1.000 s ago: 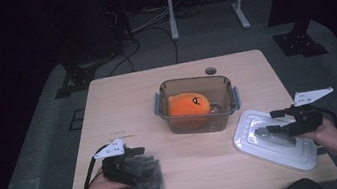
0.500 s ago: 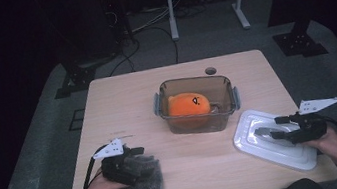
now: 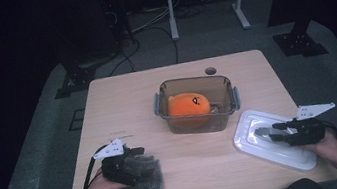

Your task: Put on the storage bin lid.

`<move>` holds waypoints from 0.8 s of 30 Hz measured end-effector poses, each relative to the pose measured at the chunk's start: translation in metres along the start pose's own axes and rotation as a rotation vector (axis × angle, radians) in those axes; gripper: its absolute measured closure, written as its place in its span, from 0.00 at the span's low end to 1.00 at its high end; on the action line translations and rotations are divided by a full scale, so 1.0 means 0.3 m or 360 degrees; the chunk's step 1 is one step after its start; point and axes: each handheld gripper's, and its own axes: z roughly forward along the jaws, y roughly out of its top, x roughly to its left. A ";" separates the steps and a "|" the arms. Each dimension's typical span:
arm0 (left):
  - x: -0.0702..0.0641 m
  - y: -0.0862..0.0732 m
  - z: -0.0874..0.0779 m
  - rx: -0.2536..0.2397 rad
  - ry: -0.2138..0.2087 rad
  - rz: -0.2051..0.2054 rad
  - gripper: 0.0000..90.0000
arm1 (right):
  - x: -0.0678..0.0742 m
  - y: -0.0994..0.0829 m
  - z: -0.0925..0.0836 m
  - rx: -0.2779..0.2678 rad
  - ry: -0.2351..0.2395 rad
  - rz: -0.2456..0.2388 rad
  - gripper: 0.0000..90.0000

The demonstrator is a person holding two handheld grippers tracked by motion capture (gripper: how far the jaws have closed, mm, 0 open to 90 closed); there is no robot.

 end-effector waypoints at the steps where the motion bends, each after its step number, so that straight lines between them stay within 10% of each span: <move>1: 0.000 0.000 0.000 0.0000 -0.0002 -0.0002 0.10 | 0.000 -0.001 -0.001 -0.0002 -0.0001 -0.0004 0.59; 24: 0.002 -0.003 0.000 0.0012 -0.0002 -0.0005 0.09 | 0.004 0.016 0.000 0.0048 0.0068 -0.0076 0.73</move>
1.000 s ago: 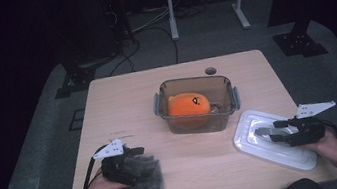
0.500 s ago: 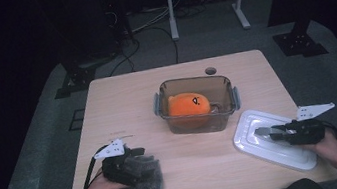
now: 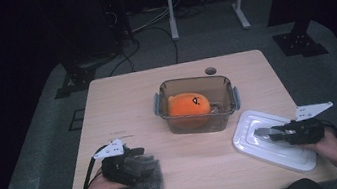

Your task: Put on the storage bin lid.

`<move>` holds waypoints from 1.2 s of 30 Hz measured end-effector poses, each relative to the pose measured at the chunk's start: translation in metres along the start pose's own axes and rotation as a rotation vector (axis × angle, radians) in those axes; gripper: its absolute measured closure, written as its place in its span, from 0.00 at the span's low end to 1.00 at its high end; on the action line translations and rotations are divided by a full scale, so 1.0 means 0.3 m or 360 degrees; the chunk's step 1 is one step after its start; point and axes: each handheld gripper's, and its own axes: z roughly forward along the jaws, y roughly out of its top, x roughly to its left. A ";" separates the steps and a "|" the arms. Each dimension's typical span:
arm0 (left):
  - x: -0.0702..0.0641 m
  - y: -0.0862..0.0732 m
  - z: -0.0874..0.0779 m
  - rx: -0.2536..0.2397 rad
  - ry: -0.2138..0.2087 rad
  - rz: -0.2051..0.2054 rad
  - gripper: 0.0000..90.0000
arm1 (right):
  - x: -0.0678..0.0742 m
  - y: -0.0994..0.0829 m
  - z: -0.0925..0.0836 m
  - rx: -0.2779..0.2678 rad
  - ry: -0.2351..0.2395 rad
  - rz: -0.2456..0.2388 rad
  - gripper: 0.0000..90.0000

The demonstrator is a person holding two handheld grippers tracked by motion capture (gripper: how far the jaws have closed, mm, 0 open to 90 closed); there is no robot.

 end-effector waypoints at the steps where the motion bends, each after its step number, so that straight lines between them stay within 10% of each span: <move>1: 0.000 0.000 0.000 0.0001 -0.0001 -0.0001 0.09 | 0.000 0.001 -0.002 -0.0001 0.0000 -0.0004 0.73; 36: -0.001 -0.001 0.003 0.0000 0.0000 -0.0007 0.09 | 0.032 0.060 -0.118 -0.0078 -0.0015 -0.0053 0.73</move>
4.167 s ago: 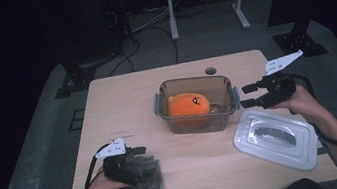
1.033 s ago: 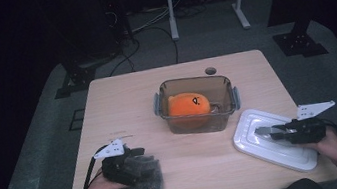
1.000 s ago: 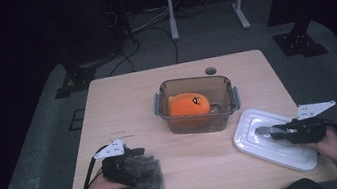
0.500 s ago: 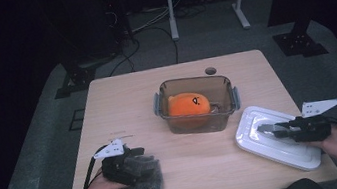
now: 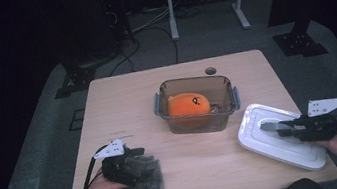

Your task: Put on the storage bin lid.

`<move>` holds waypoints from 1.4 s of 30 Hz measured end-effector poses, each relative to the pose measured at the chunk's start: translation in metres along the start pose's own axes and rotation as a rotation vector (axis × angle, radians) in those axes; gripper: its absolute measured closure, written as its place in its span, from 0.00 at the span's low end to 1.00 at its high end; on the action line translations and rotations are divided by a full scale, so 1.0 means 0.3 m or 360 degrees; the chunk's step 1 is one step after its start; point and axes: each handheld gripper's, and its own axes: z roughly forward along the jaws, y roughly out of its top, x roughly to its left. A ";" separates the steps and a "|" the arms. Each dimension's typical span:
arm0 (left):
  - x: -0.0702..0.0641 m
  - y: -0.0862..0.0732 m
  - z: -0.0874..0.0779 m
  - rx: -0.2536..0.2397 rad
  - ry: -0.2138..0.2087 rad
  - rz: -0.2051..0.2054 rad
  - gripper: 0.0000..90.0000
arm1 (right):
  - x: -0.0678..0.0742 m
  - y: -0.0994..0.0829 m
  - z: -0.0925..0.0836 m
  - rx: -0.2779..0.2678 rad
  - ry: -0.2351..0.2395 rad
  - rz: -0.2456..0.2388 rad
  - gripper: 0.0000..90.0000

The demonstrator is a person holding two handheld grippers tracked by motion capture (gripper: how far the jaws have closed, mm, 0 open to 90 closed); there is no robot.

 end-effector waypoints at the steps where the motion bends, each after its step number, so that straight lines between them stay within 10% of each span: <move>1: 0.000 0.000 0.000 0.0000 0.0000 0.0000 0.09 | 0.001 0.002 -0.005 -0.0004 0.0001 0.0001 0.73; 42: 0.005 -0.004 -0.009 -0.0011 0.0006 -0.0007 0.09 | 0.061 0.240 -0.147 -0.0154 0.0071 -0.0154 0.73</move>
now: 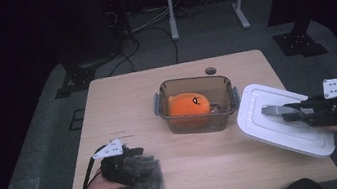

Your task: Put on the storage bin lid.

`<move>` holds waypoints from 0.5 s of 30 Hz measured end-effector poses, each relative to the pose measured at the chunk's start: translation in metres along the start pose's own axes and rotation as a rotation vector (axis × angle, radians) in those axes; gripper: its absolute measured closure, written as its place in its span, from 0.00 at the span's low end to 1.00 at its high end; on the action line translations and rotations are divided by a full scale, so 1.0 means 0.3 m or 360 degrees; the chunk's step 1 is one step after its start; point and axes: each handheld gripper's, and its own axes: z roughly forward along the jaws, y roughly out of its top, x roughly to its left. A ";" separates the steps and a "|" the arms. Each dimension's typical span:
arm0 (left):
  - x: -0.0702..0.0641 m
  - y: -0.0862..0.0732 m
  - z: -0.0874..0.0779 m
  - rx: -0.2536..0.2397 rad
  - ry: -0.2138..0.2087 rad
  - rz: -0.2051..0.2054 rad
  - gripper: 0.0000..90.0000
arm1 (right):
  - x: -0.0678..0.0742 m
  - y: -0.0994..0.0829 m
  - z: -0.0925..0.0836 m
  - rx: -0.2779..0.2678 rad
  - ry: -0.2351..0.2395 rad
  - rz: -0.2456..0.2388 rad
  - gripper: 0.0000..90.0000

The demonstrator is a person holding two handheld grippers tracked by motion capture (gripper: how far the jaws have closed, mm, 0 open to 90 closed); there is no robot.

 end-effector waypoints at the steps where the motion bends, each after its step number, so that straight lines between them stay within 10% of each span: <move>1: 0.000 0.000 -0.001 -0.0001 0.0002 0.0000 0.09 | -0.001 0.010 0.004 -0.0002 0.0006 -0.0004 0.73; 15: 0.004 -0.001 -0.010 -0.0008 0.0006 0.0000 0.09 | -0.022 0.129 0.111 0.0001 0.0111 -0.0082 0.73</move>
